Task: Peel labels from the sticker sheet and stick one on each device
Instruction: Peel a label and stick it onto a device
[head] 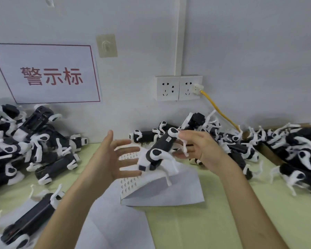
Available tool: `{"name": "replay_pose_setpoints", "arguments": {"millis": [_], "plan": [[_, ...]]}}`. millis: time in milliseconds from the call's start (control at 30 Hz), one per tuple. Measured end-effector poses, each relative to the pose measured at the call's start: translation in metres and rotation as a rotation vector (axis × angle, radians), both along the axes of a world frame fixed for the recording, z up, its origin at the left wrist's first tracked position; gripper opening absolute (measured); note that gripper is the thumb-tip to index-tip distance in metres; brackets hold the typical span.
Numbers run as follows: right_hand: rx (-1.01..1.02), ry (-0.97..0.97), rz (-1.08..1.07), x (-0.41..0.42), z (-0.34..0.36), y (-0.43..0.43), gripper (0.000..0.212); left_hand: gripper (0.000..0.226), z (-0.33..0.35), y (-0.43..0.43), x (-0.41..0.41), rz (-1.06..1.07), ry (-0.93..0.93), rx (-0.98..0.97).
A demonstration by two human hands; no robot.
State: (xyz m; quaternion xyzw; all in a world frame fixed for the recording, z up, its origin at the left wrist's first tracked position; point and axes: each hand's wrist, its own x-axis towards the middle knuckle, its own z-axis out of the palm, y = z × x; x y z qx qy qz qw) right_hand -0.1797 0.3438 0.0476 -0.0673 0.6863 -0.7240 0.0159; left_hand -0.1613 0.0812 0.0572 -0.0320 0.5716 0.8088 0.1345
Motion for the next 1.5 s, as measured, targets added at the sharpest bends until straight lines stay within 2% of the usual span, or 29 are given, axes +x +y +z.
{"name": "replay_pose_setpoints", "arguments": {"millis": [67, 167, 200, 267, 300, 333, 467, 633, 733, 833, 900, 967, 1067, 1133, 1200, 1267, 1367, 1500], "plan": [[-0.116, -0.046, -0.143, -0.002, -0.001, 0.019, 0.015, 0.054, -0.002, -0.005, -0.004, 0.095, 0.045, 0.024], [-0.503, -0.025, -0.356, -0.001, 0.000, 0.053, 0.017, 0.044, -0.001, -0.009, -0.007, 0.150, 0.068, 0.032], [-0.704, 0.021, -0.384, 0.001, 0.002, 0.064, 0.020, 0.043, -0.001, -0.010, -0.007, 0.153, 0.071, 0.032], [-1.171, 0.151, -0.307, 0.009, 0.004, 0.085, 0.041, 0.042, 0.000, -0.010, -0.009, 0.155, 0.077, 0.022], [-1.325, 0.220, -0.262, 0.012, 0.006, 0.095, 0.051, 0.042, -0.001, -0.012, -0.009, 0.153, 0.083, 0.015], [-1.365, 0.277, -0.225, 0.015, 0.008, 0.103, 0.056, 0.042, -0.001, -0.014, -0.010, 0.148, 0.094, 0.005], [-1.073, 0.305, -0.276, 0.018, 0.017, 0.111, 0.053, 0.036, -0.005, -0.023, -0.013, 0.154, 0.147, -0.134], [-0.720, 0.218, -0.255, 0.013, 0.021, 0.081, 0.039, 0.027, -0.005, -0.034, -0.012, 0.121, 0.179, -0.536], [-0.332, 0.200, -0.234, 0.007, 0.023, 0.055, 0.030, 0.032, -0.002, -0.045, -0.011, 0.089, 0.170, -0.708], [0.136, 0.232, -0.144, 0.002, 0.013, 0.024, 0.021, 0.029, -0.004, -0.054, -0.013, 0.103, 0.143, -0.748], [0.392, 0.217, 0.002, 0.001, 0.003, 0.002, 0.030, 0.027, -0.011, -0.054, -0.015, 0.085, 0.098, -0.764], [0.623, 0.185, 0.106, -0.001, -0.007, -0.020, 0.052, 0.030, -0.025, -0.047, -0.017, 0.033, 0.029, -0.785], [0.932, 0.236, 0.177, -0.004, -0.029, -0.052, 0.074, 0.040, -0.050, -0.031, -0.022, -0.024, -0.059, -0.750], [1.111, 0.297, 0.205, -0.006, -0.047, -0.069, 0.078, 0.047, -0.060, -0.022, -0.026, 0.015, -0.071, -0.703], [1.150, 0.338, 0.171, -0.009, -0.060, -0.077, 0.063, 0.053, -0.064, -0.020, -0.028, 0.037, -0.067, -0.682], [1.082, 0.337, 0.118, -0.012, -0.068, -0.079, 0.042, 0.055, -0.065, -0.022, -0.029, 0.042, -0.069, -0.680], [1.012, 0.388, 0.062, -0.014, -0.075, -0.080, 0.021, 0.058, -0.067, -0.025, -0.029, 0.056, -0.073, -0.669], [0.873, 0.484, -0.034, -0.014, -0.079, -0.082, 0.017, 0.062, -0.065, -0.027, -0.029, 0.058, -0.087, -0.642]]}}
